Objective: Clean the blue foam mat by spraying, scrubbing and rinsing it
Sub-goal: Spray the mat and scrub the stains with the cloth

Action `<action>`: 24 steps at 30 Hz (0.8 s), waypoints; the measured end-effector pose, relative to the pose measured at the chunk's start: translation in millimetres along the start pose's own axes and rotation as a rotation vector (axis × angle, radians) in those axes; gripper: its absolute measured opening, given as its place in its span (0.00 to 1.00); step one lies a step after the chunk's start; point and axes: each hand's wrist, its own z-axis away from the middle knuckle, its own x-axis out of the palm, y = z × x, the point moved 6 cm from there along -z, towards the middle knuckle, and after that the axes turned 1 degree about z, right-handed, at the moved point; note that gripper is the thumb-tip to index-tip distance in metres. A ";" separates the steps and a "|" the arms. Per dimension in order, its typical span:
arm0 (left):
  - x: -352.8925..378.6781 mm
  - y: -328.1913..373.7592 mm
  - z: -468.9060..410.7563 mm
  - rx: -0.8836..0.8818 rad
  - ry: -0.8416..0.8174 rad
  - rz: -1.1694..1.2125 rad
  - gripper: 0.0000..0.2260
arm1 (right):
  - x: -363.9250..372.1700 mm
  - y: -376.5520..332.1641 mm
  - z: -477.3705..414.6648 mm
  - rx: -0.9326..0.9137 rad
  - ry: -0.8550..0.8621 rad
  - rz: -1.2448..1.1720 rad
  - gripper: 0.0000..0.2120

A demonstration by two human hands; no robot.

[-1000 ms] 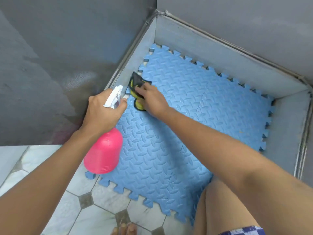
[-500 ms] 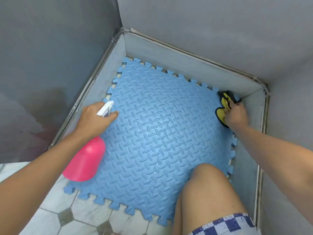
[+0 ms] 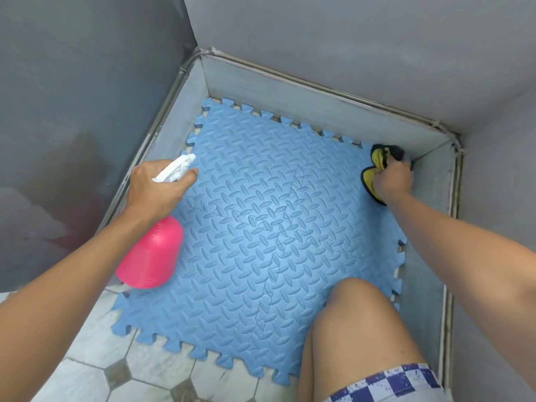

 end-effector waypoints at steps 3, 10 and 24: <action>-10.3 -9.0 -0.1 0.006 0.069 0.031 0.21 | 10.5 -54.4 8.4 -0.084 0.024 -0.058 0.21; -16.0 -17.2 -1.0 0.085 -0.010 0.083 0.21 | 48.9 -229.3 77.7 -0.377 -0.037 -0.108 0.25; -7.8 -6.7 3.5 0.094 0.020 -0.003 0.21 | 30.9 -119.2 120.8 -0.740 -0.145 -0.070 0.23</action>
